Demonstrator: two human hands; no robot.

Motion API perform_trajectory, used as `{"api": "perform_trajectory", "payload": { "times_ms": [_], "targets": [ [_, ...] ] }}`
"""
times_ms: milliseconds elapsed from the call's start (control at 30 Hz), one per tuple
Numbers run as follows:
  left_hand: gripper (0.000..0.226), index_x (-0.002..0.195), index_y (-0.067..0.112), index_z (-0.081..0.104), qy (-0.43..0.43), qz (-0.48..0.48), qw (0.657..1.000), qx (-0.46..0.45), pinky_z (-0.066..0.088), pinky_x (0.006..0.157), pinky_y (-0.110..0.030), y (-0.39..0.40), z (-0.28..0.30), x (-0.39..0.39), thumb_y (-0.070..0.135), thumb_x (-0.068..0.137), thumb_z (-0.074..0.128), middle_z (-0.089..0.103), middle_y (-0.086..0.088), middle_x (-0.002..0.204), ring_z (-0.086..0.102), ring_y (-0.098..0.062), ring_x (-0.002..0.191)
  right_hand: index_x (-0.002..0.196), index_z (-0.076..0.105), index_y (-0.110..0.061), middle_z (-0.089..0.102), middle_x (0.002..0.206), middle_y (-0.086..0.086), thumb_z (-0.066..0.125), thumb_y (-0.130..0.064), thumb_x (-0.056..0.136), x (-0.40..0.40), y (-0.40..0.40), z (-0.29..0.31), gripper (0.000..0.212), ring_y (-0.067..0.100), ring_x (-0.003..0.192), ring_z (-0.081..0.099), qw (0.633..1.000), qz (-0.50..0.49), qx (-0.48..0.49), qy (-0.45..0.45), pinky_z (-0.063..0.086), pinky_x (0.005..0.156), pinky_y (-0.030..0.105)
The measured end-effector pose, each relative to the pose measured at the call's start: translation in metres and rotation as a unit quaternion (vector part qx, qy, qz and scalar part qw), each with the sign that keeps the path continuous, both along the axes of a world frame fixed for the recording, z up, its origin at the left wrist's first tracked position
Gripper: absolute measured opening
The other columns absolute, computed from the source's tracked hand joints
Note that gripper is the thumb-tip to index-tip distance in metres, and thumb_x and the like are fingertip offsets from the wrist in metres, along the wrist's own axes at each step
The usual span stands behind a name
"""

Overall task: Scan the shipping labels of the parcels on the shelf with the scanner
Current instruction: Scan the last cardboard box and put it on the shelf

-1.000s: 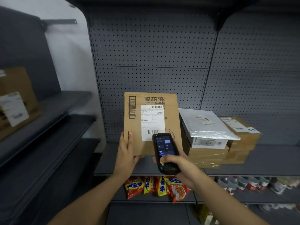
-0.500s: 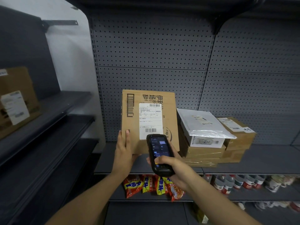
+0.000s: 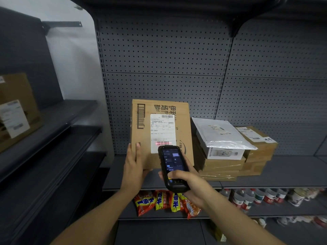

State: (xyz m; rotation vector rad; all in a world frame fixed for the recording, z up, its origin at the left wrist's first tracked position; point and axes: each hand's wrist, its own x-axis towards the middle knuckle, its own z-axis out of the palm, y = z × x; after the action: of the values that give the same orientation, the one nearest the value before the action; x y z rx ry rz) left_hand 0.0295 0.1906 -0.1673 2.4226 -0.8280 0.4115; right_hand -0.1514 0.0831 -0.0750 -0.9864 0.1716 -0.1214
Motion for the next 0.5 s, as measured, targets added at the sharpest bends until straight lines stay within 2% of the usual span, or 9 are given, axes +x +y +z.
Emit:
{"api": "perform_trajectory", "payload": {
  "times_ms": [200,367,500],
  "targets": [
    [0.106,0.15,0.016,-0.014,-0.001,-0.009,1.0,-0.005,0.024,0.116,-0.044,0.002,-0.002,0.003,0.026,0.085,0.069,-0.016,-0.019,0.157,0.005,-0.036,0.147,0.134,0.049,-0.024,0.061,0.122,0.022,0.056,0.02,0.078,0.004,0.001,-0.003,0.072,0.034,0.095,0.071,1.0,-0.004,0.0,0.002,0.059,0.072,0.034],
    [0.113,0.148,0.026,-0.014,-0.02,-0.013,1.0,-0.005,0.032,0.111,-0.046,0.003,-0.008,0.01,0.025,0.079,0.076,-0.007,-0.023,0.157,0.015,-0.04,0.144,0.134,0.05,-0.022,0.062,0.122,0.023,0.058,0.02,0.074,0.01,0.001,-0.005,0.074,0.037,0.098,0.069,1.0,-0.007,0.011,0.003,0.059,0.071,0.035],
    [0.113,0.149,0.022,-0.012,-0.02,-0.019,1.0,-0.005,0.031,0.111,-0.046,0.005,-0.011,0.016,0.024,0.079,0.076,-0.007,-0.023,0.157,0.014,-0.041,0.144,0.132,0.051,-0.023,0.064,0.119,0.023,0.055,0.022,0.078,0.015,0.002,-0.007,0.07,0.035,0.094,0.07,1.0,-0.008,0.0,0.006,0.059,0.069,0.034]
  ]
}}
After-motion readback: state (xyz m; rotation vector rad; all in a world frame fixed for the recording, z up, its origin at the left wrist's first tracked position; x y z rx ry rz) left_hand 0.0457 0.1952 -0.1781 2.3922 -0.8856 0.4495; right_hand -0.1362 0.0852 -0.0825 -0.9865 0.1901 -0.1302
